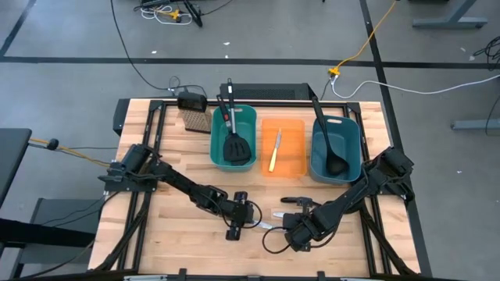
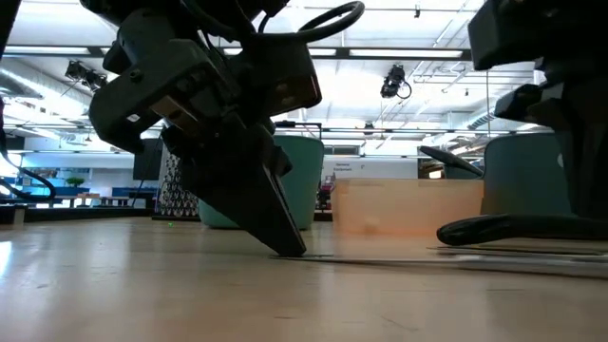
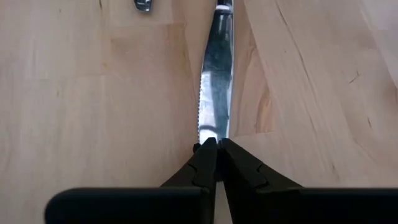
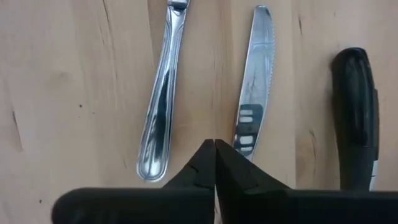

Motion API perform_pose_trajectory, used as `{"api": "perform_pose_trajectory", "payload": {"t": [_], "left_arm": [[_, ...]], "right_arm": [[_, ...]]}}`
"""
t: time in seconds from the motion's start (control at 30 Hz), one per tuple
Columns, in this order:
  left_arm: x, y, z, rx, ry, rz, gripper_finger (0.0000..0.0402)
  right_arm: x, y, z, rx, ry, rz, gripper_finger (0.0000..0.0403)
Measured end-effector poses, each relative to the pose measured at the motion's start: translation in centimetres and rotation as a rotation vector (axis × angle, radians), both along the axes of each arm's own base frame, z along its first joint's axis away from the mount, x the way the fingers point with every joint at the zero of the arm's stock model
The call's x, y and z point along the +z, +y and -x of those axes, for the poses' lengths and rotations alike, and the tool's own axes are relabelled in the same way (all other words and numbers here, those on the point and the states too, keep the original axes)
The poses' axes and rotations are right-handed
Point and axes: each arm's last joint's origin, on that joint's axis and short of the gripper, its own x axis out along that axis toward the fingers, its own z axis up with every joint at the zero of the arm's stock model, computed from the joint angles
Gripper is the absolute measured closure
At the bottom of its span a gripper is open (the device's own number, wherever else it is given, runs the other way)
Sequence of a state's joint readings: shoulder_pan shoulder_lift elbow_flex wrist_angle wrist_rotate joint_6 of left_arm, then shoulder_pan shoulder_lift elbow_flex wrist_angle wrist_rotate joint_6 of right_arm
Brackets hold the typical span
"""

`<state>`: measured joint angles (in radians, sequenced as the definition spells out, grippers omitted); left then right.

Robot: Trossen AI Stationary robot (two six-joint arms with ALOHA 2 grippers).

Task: Pick & Place Kitchen Items
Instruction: Put the bottom silver table knife into the orange bin

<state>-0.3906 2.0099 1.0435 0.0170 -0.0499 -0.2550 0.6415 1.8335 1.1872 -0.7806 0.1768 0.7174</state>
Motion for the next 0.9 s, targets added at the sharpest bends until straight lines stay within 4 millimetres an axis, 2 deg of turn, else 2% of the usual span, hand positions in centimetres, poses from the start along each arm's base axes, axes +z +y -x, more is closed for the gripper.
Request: {"api": "perform_pose_trajectory", "payload": {"t": [0.1,0.3,0.43,0.67,0.9], "left_arm": [[0.0,-0.3,0.2,-0.007,0.000,-0.010,0.0380],[0.3,-0.4,0.3,-0.021,-0.012,-0.039,0.0395],[1.5,-0.6,0.7,-0.042,-0.036,-0.077,0.0389],[3.5,-0.5,1.7,-0.045,-0.046,-0.146,0.0394],[3.5,-0.4,1.9,-0.038,-0.021,-0.170,0.0389]], "right_arm": [[0.1,0.0,0.0,-0.001,-0.007,0.003,0.0396],[0.2,0.1,-0.2,-0.037,-0.028,-0.010,0.0345],[0.3,0.3,-0.2,-0.067,-0.037,-0.024,0.0326],[0.3,0.3,-0.2,-0.085,-0.048,-0.036,0.0322],[0.4,0.4,-0.3,-0.085,-0.058,-0.043,0.0322]]}}
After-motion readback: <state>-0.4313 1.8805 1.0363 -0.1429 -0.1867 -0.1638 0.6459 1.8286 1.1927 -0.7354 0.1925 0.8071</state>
